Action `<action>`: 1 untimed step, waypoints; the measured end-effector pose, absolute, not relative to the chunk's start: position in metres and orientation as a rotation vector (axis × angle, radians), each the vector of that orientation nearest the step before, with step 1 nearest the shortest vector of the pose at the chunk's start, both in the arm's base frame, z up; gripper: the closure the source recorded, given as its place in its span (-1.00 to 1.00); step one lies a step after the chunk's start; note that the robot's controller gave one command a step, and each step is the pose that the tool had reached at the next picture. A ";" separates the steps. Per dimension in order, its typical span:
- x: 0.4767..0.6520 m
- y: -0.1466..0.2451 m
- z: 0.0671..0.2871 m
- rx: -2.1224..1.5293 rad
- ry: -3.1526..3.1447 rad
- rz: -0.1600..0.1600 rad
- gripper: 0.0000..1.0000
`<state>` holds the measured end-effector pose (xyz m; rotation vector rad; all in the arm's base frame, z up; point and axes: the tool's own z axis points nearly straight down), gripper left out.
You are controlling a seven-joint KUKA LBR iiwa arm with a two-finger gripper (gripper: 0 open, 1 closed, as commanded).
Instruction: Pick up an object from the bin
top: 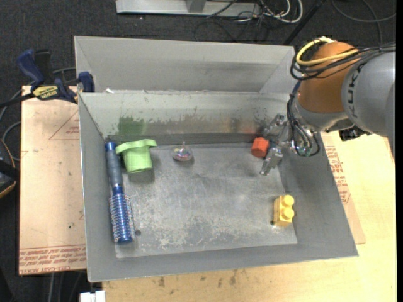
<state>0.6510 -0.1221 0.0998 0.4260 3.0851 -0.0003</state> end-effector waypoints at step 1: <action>0.658 -0.140 0.114 0.150 3.131 -0.001 -1.00</action>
Offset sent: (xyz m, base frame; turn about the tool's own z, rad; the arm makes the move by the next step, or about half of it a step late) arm 0.0060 -0.0175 0.0125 -0.1808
